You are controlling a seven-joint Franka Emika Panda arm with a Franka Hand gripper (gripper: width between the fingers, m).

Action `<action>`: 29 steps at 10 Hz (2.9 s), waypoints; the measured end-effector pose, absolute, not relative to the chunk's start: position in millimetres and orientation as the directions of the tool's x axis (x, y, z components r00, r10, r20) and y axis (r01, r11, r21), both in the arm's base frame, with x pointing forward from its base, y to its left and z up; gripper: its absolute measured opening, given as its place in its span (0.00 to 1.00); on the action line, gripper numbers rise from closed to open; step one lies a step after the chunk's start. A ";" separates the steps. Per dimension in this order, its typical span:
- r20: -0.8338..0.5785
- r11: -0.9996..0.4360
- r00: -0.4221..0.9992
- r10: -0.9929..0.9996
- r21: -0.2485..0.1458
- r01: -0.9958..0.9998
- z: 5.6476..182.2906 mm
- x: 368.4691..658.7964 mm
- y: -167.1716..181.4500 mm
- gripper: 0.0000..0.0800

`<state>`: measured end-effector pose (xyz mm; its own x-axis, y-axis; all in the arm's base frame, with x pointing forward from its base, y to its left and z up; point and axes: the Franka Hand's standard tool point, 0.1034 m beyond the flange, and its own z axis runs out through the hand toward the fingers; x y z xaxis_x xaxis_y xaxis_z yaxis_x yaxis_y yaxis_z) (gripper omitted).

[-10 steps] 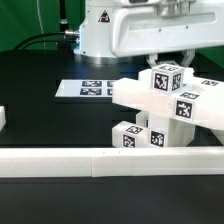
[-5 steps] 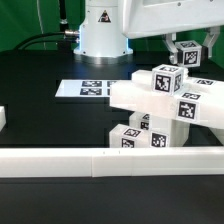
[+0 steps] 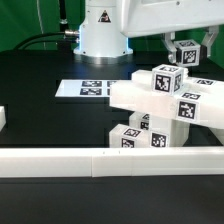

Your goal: Assemble chair

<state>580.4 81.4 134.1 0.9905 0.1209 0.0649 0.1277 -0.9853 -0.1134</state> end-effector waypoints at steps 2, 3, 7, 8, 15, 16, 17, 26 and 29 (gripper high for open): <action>0.121 -0.975 0.974 0.190 -0.097 0.202 143.0 594.0 77.9 0.36; 0.117 -0.975 0.975 0.188 -0.098 0.199 141.4 592.5 78.5 0.36; 0.154 -0.958 0.950 0.271 -0.056 0.283 136.4 594.5 77.1 0.36; 0.164 -0.950 0.940 0.300 -0.036 0.310 134.7 593.9 79.9 0.36; 0.164 -0.941 0.930 0.330 -0.027 0.338 124.8 592.7 76.2 0.36; 0.164 -0.941 0.930 0.330 -0.027 0.338 124.7 592.7 76.1 0.36; 0.162 -0.941 0.930 0.329 -0.027 0.338 123.6 592.3 76.1 0.36; 0.172 -0.942 0.930 0.326 -0.020 0.334 113.4 589.9 73.8 0.36; 0.180 -0.943 0.929 0.324 -0.016 0.333 112.6 591.4 73.2 0.36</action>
Offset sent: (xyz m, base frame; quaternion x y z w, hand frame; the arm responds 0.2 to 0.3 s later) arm 0.0000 0.0000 0.0000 0.0000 0.0000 0.0000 1.0000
